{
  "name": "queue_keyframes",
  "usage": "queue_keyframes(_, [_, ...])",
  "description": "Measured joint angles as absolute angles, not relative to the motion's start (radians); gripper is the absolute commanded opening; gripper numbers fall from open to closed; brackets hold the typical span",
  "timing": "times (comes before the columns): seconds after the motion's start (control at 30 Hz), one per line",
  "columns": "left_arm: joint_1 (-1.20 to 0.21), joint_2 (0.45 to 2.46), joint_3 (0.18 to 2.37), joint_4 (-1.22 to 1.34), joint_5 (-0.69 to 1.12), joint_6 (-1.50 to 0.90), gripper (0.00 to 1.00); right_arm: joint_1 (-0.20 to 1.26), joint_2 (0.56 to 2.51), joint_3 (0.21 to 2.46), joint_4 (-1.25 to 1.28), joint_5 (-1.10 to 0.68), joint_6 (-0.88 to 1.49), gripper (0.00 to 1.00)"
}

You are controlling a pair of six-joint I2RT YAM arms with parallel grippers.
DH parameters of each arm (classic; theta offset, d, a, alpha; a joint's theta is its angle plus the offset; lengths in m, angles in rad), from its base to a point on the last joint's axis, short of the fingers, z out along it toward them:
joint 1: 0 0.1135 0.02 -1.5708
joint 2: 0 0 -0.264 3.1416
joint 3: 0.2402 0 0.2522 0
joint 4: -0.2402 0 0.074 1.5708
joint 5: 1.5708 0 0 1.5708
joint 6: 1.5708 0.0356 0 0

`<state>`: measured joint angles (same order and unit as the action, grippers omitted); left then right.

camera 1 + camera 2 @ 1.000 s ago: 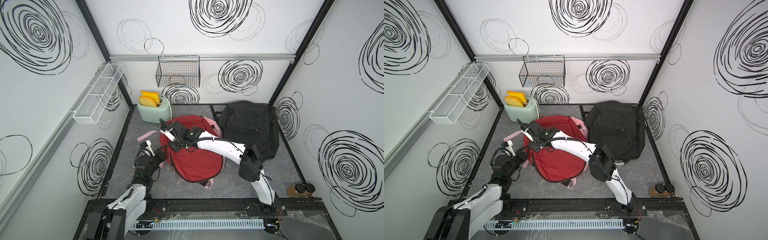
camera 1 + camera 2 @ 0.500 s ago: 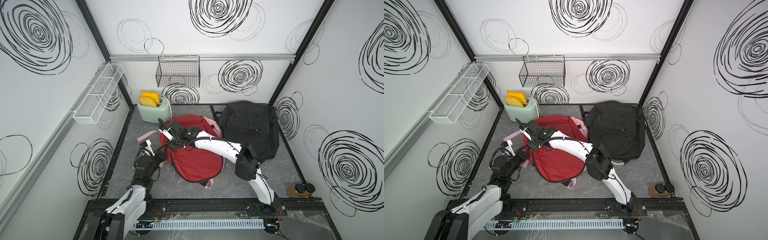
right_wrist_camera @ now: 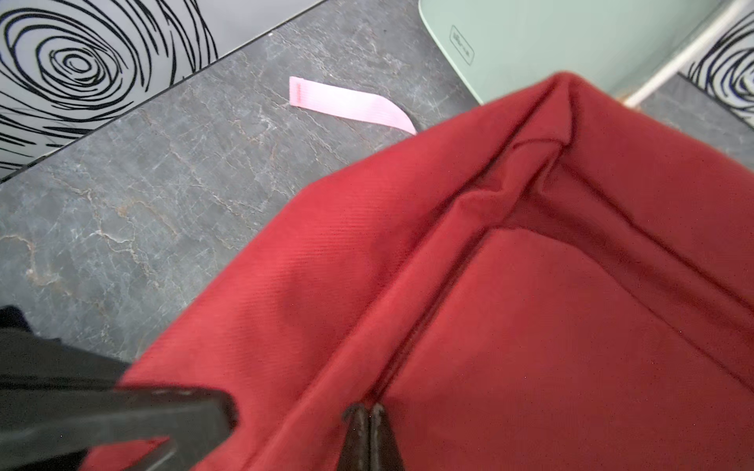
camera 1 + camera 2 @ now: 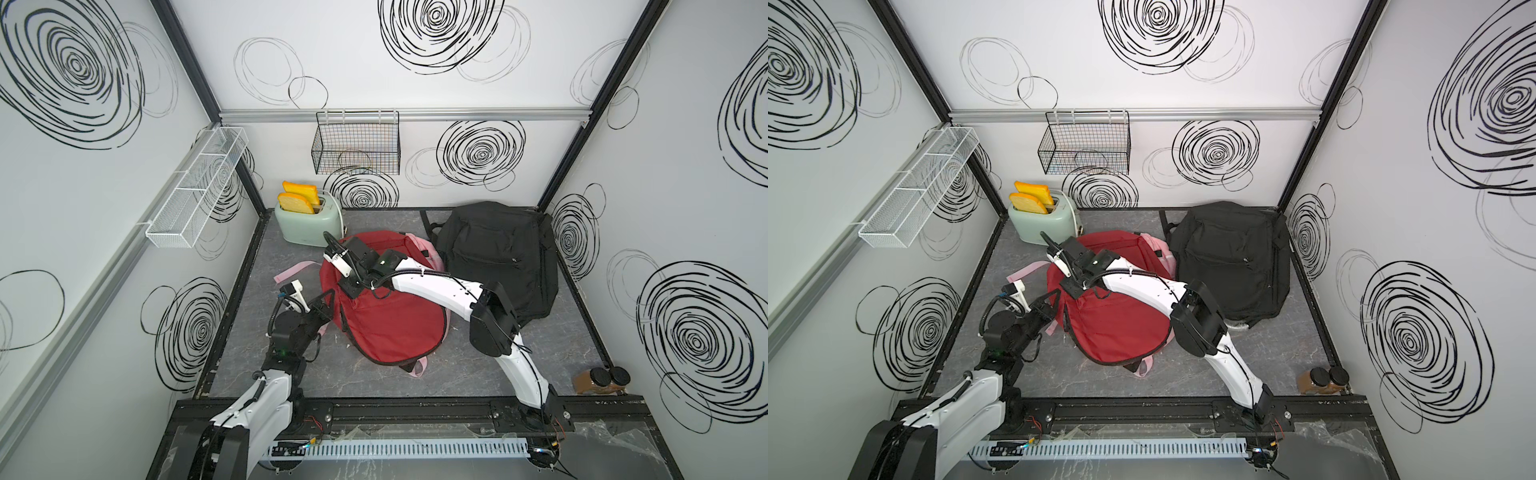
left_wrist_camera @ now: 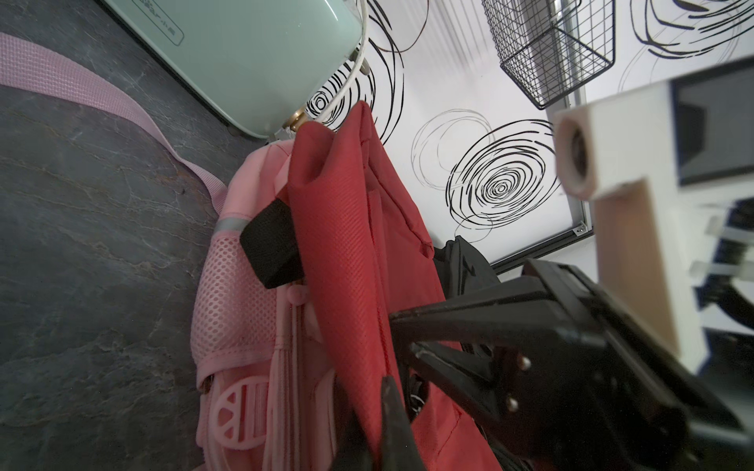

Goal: Zip up the backpack
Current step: Zip the zipper on the backpack.

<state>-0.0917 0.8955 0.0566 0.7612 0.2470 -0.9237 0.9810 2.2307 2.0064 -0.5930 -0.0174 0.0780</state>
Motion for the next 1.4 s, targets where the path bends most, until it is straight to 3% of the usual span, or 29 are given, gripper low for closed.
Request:
queue_keyframes(0.4, [-0.092,0.894,0.057,0.758,0.243,-0.920,0.00,0.857,2.040,1.698,-0.405,-0.185,0.199,0.00])
queue_keyframes(0.83, [-0.094,0.891,0.057,0.755,0.242,-0.917,0.00,0.832,2.024,1.569,-0.289,-0.238,0.248,0.00])
queue_keyframes(0.87, [-0.094,0.891,0.057,0.753,0.241,-0.916,0.02,0.832,2.024,1.562,-0.277,-0.244,0.252,0.00])
queue_keyframes(0.93, [-0.095,0.891,0.057,0.750,0.239,-0.912,0.21,0.831,2.024,1.547,-0.252,-0.257,0.260,0.00])
queue_keyframes(1.17, [-0.095,0.903,0.057,0.750,0.226,-0.906,0.50,0.827,2.025,1.475,-0.131,-0.329,0.304,0.00])
queue_keyframes(1.4, [-0.126,1.002,0.093,0.743,0.221,-0.895,0.58,0.826,2.067,1.456,-0.027,-0.432,0.332,0.00])
